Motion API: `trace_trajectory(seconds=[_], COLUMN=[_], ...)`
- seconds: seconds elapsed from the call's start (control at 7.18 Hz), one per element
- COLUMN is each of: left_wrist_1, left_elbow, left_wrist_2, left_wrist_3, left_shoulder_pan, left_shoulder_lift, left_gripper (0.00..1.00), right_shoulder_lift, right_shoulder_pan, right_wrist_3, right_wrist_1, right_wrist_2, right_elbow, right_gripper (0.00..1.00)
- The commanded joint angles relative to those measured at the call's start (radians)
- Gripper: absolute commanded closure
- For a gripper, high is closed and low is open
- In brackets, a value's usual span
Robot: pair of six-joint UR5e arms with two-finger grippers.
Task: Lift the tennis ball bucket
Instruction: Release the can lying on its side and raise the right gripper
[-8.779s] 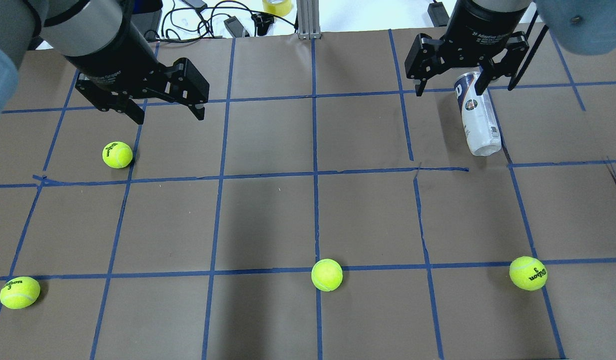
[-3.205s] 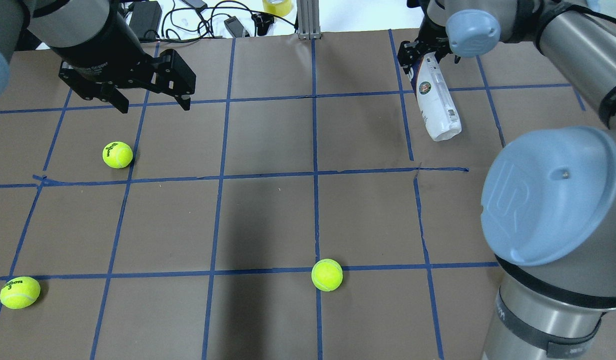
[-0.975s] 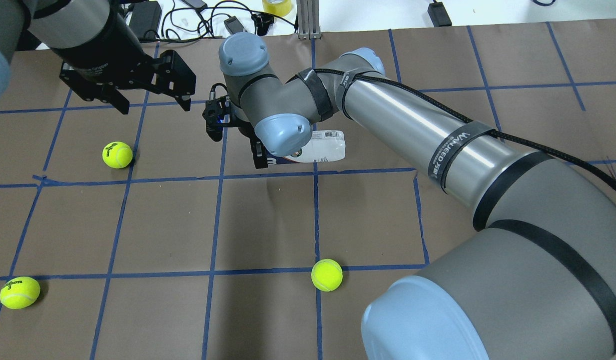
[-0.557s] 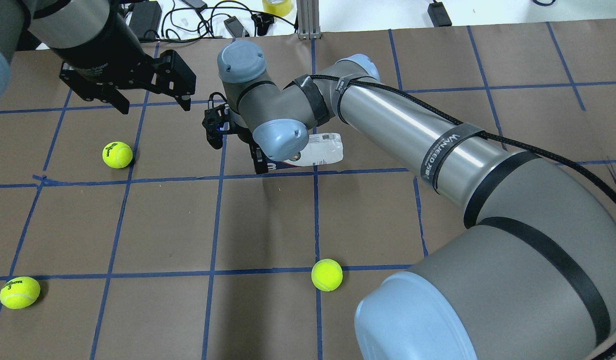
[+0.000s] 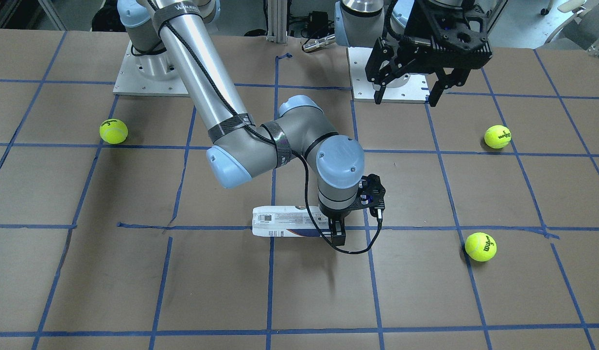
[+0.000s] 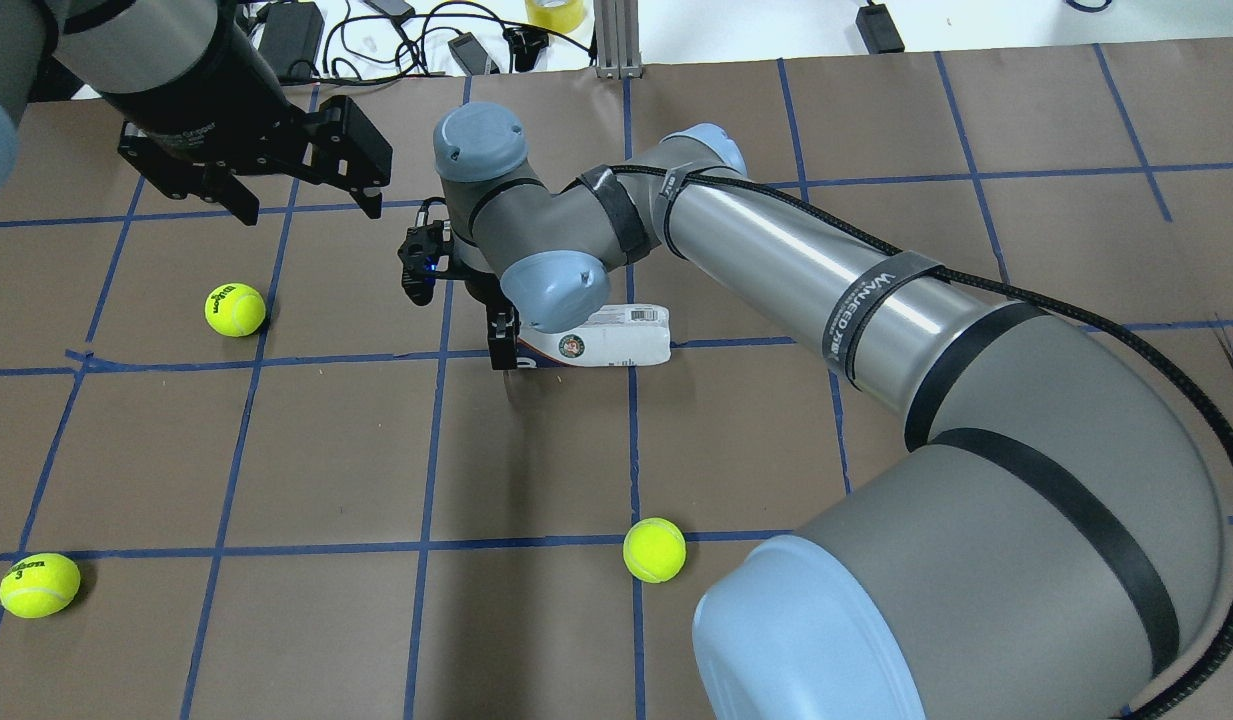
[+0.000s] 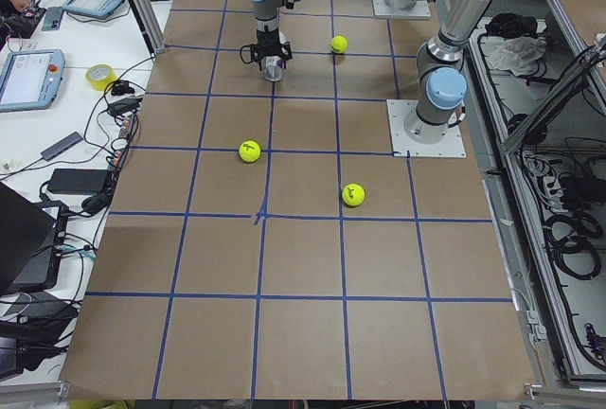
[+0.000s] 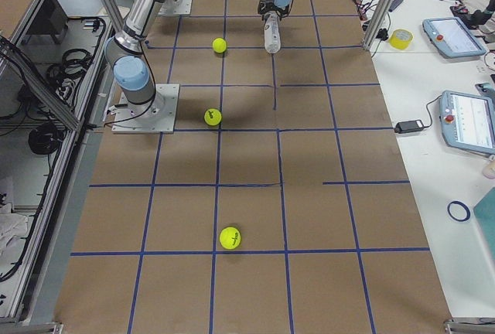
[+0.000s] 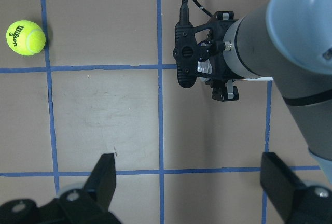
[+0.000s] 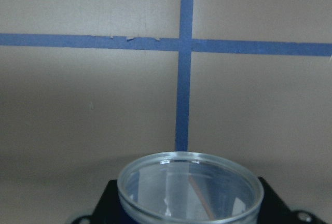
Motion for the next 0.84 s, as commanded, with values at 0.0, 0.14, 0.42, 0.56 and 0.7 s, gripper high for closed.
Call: trace_trajectory(seconds=[0.0, 0.14, 0.42, 0.56, 0.7], left_wrist_1=[0.021, 0.024, 0.023, 0.028, 0.096], left_elbow=[-0.010, -0.015, -0.029, -0.039, -0.064], left_wrist_2=[-0.014, -0.084, -0.249, -0.306, -0.360], left_wrist_3=[0.005, 0.007, 0.098, 0.120, 0.198], left_shoulder_pan=[0.011, 0.049, 0.176, 0.204, 0.211], left_shoulder_lift=[-0.007, -0.020, -0.056, -0.098, -0.155], left_gripper=[0.00, 0.00, 0.00, 0.00, 0.00], right_shoulder_lift=[-0.030, -0.048, -0.109, -0.163, -0.230], right_shoulder_pan=[0.005, -0.021, -0.116, -0.189, -0.257], right_wrist_3=[0.052, 0.051, 0.048, 0.045, 0.055], right_wrist_1=[0.009, 0.009, 0.052, 0.117, 0.244], right_wrist_2=[0.000, 0.003, 0.005, 0.027, 0.046], right_elbow=[0.001, -0.002, 0.005, 0.002, 0.005], right_gripper=[0.00, 0.00, 0.00, 0.00, 0.00])
